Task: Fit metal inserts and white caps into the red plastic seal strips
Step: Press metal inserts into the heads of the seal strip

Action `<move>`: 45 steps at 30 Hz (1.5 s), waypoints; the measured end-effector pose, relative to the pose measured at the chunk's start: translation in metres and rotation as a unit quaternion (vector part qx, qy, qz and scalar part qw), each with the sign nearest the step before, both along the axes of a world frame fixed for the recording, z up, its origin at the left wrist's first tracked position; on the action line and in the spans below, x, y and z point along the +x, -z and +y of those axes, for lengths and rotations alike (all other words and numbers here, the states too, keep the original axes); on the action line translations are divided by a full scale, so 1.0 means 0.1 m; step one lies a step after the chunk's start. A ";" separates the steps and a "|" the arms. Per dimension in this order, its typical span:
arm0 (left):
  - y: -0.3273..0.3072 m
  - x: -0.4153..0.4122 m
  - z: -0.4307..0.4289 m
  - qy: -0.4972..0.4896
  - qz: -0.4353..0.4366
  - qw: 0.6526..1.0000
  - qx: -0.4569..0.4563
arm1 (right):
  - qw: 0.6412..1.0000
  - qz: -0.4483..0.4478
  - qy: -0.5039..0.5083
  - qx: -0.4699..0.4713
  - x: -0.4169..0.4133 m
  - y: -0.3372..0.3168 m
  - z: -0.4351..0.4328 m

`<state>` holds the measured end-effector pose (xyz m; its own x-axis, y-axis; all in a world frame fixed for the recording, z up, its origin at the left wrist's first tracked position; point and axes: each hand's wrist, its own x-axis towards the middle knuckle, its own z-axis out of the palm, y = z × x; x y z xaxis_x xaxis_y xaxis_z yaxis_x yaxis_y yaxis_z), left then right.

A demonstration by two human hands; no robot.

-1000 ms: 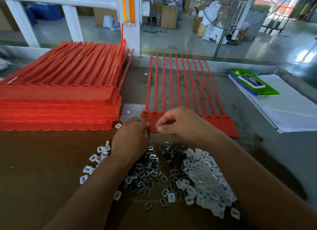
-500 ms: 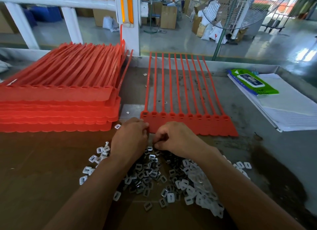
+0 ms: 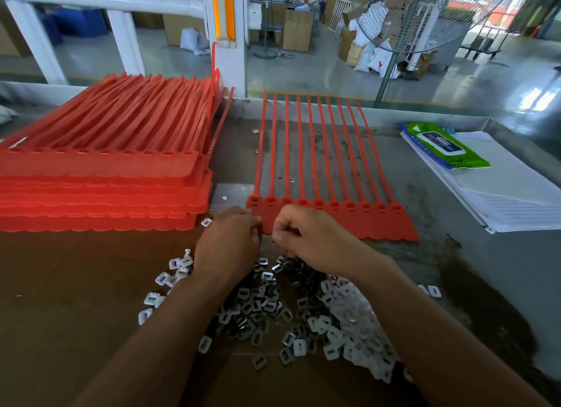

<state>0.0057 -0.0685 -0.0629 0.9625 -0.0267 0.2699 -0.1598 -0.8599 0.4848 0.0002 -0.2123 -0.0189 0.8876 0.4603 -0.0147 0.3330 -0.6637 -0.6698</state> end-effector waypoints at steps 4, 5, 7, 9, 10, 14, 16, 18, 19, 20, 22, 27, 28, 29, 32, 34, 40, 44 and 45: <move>0.00 0.00 -0.01 -0.005 -0.002 1.000 -0.004 | 1.000 0.015 0.000 -0.009 0.00 -0.01 -0.04; -0.01 0.00 -0.01 -0.005 -0.002 1.000 -0.005 | 1.000 0.023 0.004 -0.004 0.00 -0.01 -0.04; -0.01 0.00 -0.01 -0.006 -0.001 1.000 -0.008 | 1.000 0.026 0.008 -0.007 0.00 -0.02 -0.05; 0.00 0.01 -0.01 -0.006 0.001 1.000 -0.009 | 1.000 0.023 0.009 -0.008 0.01 -0.02 -0.06; 0.00 0.01 -0.01 -0.006 0.002 1.000 -0.009 | 1.000 0.021 0.010 -0.003 0.01 -0.02 -0.06; -0.01 0.00 -0.01 -0.007 0.000 1.000 -0.009 | 1.000 0.010 0.025 0.004 0.07 -0.06 -0.06; -0.02 -0.01 -0.01 -0.008 -0.002 1.000 -0.012 | 0.999 0.007 0.052 -0.001 0.16 -0.10 -0.05; -0.02 -0.01 -0.01 -0.009 -0.002 1.000 -0.016 | 0.997 -0.006 0.082 -0.003 0.28 -0.13 -0.03; -0.03 -0.01 -0.01 -0.009 -0.001 1.000 -0.014 | 0.995 -0.011 0.095 -0.004 0.35 -0.13 -0.02; -0.03 -0.02 -0.01 -0.008 -0.001 1.000 -0.011 | 0.994 -0.016 0.108 -0.006 0.41 -0.13 0.00; -0.03 -0.02 -0.01 -0.009 -0.002 1.000 -0.011 | 0.992 -0.021 0.126 -0.010 0.52 -0.11 0.05; -0.03 -0.03 -0.02 -0.012 -0.001 1.000 -0.023 | 0.988 -0.036 0.150 -0.022 0.72 0.00 0.15; -0.03 -0.03 -0.02 -0.012 0.000 1.000 -0.024 | 0.987 -0.036 0.156 -0.012 0.74 0.01 0.16; -0.03 -0.03 -0.01 -0.011 0.000 1.000 -0.023 | 0.986 -0.034 0.160 -0.001 0.75 0.03 0.17; -0.03 -0.04 -0.01 -0.008 0.003 1.000 -0.020 | 0.986 -0.029 0.166 0.005 0.77 0.09 0.17; -0.04 -0.04 -0.01 -0.007 0.005 1.000 -0.023 | 0.985 -0.024 0.172 -0.002 0.79 0.12 0.18; -0.05 -0.05 -0.02 -0.007 0.005 1.000 -0.024 | 0.982 -0.033 0.184 -0.003 0.79 0.14 0.15; -0.05 -0.05 -0.02 -0.005 0.001 1.000 -0.024 | 0.984 -0.028 0.175 -0.005 0.79 0.14 0.17; -0.05 -0.05 -0.02 -0.005 0.001 1.000 -0.024 | 0.985 -0.029 0.172 -0.010 0.79 0.14 0.18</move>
